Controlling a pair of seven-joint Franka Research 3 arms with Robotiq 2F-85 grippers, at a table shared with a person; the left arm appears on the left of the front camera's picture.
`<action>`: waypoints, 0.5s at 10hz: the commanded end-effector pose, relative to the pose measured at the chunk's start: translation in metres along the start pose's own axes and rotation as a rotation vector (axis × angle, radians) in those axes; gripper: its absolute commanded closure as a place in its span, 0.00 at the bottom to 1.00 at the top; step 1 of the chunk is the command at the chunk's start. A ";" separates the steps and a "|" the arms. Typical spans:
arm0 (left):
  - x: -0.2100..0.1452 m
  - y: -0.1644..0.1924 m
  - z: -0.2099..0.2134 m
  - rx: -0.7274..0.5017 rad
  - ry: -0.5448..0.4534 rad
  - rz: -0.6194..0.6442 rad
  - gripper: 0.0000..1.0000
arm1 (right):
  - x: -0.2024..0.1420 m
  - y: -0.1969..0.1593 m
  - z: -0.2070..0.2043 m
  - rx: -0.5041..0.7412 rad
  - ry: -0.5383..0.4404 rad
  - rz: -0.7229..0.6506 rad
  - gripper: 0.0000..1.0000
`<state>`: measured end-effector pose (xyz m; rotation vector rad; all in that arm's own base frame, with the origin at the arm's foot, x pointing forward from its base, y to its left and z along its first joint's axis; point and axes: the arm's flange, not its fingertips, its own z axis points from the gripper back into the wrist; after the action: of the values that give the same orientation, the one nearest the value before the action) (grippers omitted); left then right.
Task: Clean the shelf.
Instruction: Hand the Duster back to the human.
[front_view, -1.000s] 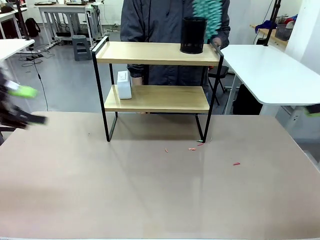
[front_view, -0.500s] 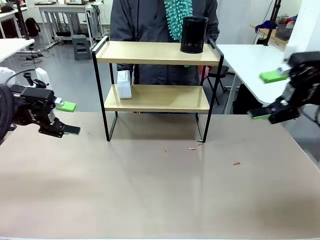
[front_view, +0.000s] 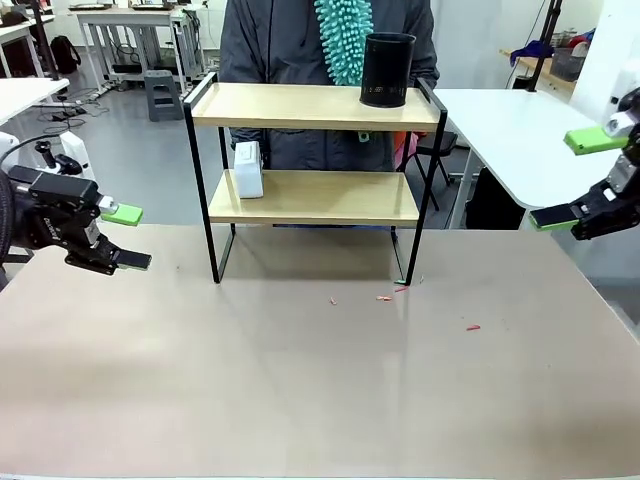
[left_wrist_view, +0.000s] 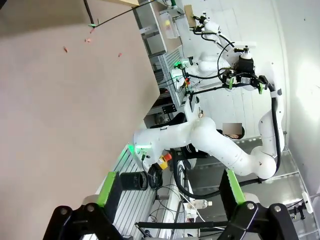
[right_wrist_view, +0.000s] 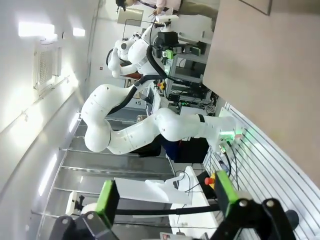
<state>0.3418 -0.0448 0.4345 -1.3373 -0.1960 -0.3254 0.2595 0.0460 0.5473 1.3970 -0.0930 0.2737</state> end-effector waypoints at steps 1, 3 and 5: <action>-0.005 -0.002 0.000 0.008 -0.002 0.013 0.00 | 0.000 0.001 0.000 0.000 0.004 -0.022 0.00; -0.005 -0.002 0.000 0.008 -0.002 0.013 0.00 | 0.000 0.001 0.000 0.000 0.004 -0.022 0.00; -0.005 -0.002 0.000 0.008 -0.002 0.013 0.00 | 0.000 0.001 0.000 0.000 0.004 -0.022 0.00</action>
<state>0.3418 -0.0448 0.4345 -1.3374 -0.1951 -0.3242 0.2601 0.0460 0.5465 1.3979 -0.0902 0.2718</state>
